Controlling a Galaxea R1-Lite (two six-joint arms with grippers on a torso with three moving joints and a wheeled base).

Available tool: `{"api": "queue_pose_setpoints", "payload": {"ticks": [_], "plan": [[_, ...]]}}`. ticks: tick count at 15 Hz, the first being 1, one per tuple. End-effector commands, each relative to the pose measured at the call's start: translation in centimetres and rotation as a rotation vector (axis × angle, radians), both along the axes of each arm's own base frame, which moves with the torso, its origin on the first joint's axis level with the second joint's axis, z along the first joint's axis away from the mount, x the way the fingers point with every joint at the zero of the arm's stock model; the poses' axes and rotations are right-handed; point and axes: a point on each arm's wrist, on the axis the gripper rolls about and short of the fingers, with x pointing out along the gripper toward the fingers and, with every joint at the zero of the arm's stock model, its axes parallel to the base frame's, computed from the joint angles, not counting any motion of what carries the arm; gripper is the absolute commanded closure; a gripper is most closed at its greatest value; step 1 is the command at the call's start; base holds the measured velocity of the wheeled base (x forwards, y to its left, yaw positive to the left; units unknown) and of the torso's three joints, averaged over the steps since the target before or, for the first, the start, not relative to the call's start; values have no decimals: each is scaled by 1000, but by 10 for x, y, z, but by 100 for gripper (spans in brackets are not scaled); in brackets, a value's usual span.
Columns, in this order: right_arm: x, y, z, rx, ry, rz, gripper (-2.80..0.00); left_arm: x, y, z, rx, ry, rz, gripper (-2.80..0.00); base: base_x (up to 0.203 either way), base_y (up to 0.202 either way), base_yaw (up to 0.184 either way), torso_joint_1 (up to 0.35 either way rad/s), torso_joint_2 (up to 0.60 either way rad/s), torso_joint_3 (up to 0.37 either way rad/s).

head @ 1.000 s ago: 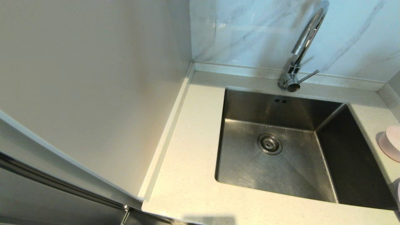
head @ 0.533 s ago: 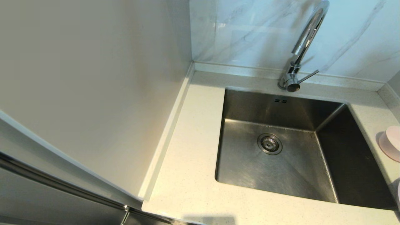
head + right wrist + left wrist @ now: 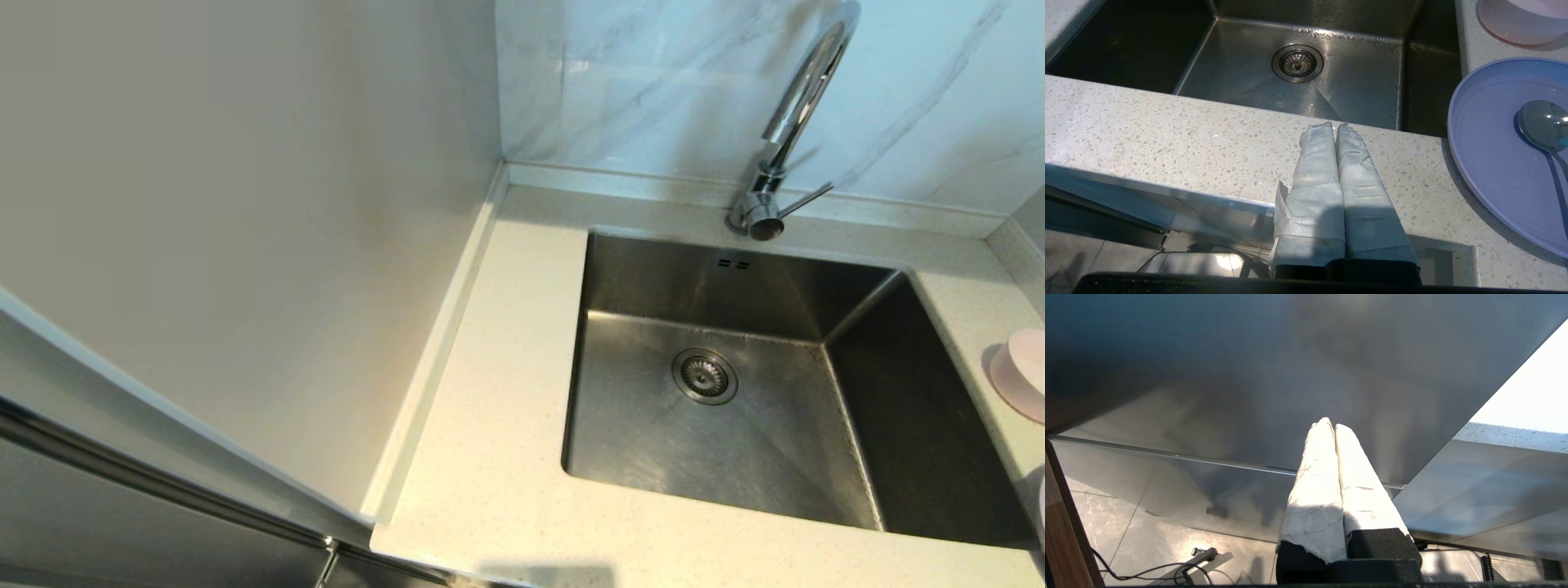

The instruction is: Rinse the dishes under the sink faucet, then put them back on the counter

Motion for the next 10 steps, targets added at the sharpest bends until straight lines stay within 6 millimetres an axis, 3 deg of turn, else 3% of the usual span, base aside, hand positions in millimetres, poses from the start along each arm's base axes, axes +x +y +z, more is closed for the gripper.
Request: {"api": "queue_pose_setpoints", "payload": {"ticks": [1,10], "plan": [[1,0,-3,0,13,0,0,0,0,0,0,0,1,0,0,0,0,0,0,0],[1,0,-3,0,11,0,0,0,0,0,0,0,1,0,0,0,0,0,0,0]]}}
